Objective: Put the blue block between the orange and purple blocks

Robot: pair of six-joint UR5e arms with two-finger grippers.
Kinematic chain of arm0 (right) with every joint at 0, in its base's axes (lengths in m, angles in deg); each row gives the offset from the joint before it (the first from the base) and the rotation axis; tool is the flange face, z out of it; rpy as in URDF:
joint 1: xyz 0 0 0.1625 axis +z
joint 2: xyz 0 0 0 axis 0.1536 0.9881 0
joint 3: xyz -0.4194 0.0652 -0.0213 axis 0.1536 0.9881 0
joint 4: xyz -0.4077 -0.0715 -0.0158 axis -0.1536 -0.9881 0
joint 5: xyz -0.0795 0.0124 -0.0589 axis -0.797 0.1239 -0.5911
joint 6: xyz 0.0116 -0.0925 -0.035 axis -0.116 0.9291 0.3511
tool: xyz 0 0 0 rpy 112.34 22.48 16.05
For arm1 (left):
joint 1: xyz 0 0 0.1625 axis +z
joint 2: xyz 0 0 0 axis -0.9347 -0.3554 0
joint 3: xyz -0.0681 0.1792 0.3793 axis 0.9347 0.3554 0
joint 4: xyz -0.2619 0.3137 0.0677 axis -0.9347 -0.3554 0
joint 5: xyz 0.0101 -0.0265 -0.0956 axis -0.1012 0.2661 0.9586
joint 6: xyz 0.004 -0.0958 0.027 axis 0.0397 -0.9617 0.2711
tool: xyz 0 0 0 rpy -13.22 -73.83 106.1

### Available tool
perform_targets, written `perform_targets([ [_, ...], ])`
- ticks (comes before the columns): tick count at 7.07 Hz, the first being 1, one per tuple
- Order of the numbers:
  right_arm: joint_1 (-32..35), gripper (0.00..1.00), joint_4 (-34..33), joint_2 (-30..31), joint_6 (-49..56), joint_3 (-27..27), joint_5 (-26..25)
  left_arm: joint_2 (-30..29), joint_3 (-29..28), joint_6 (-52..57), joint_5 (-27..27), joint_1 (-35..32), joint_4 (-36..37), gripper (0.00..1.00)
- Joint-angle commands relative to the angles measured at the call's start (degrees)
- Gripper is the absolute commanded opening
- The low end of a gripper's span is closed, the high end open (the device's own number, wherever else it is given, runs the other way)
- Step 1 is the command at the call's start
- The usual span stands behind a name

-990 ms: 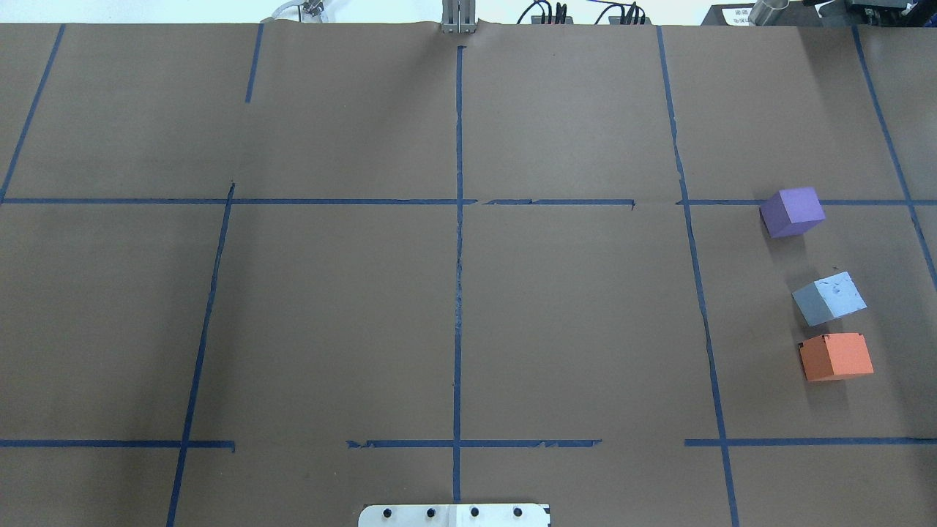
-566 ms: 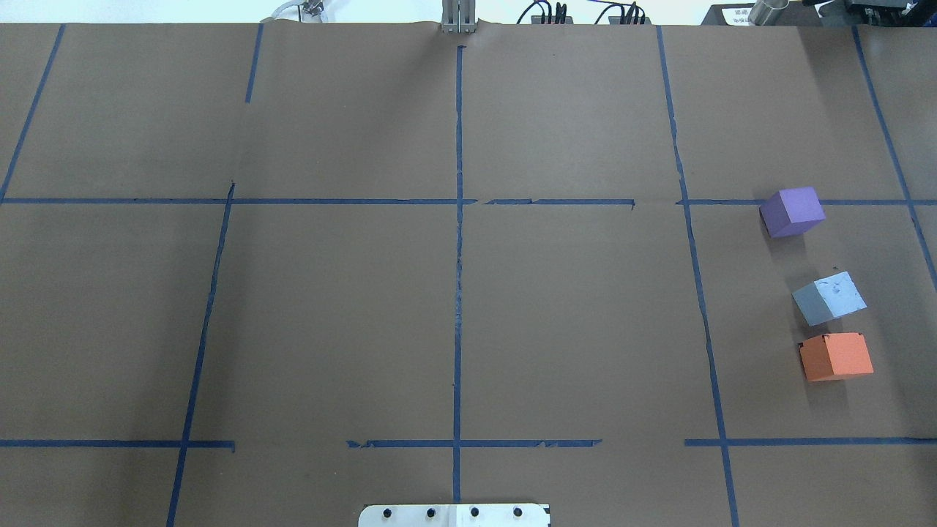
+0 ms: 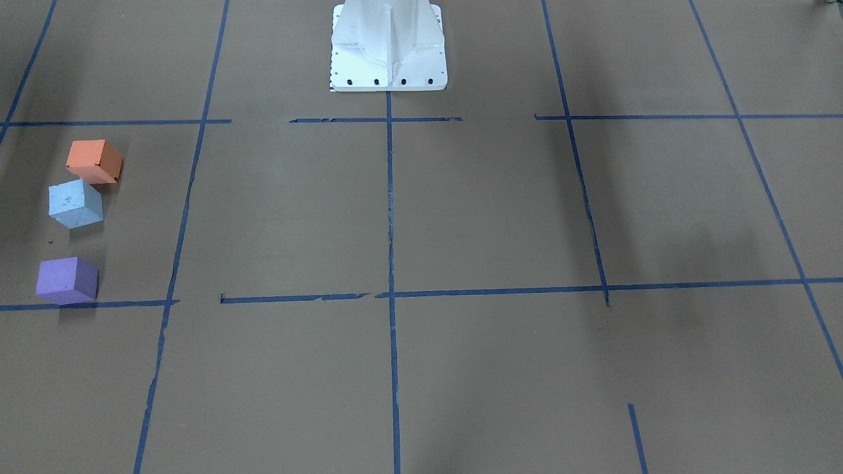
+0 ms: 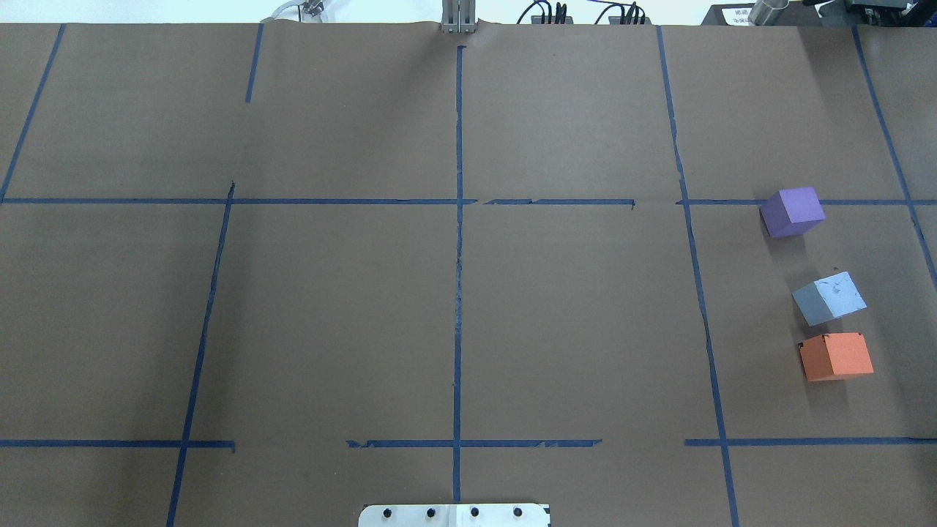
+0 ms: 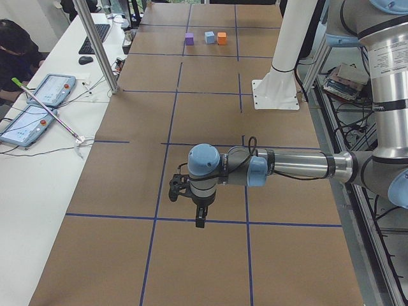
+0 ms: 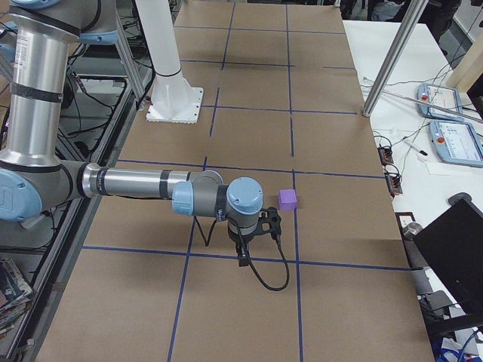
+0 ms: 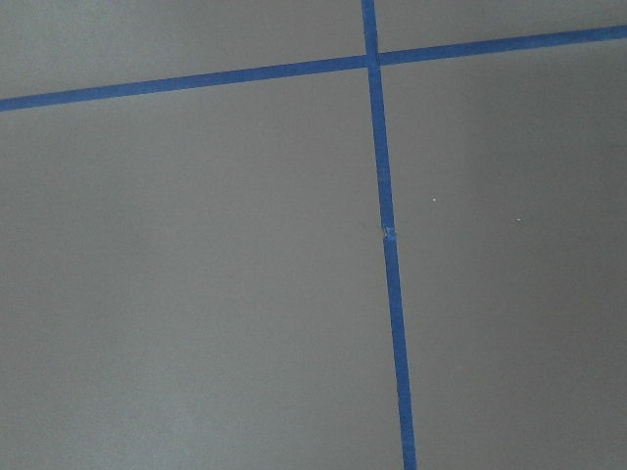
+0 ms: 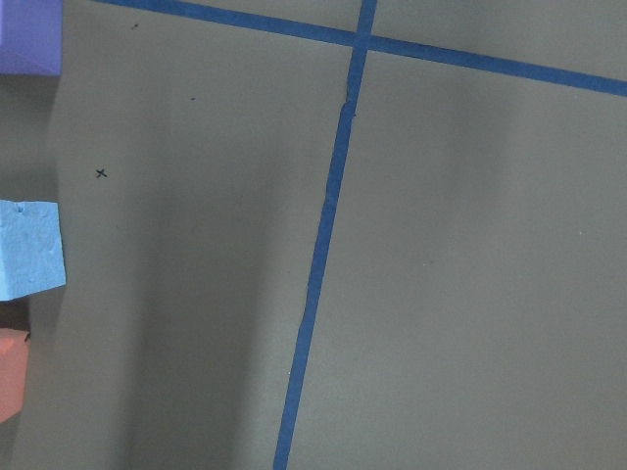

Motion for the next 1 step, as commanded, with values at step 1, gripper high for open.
perform_targets([
  [1, -0.03, 1.0, 0.01, 0.0, 0.0, -0.01, 0.17, 0.0, 0.0, 0.0, 0.06, 0.0, 0.08, 1.0],
])
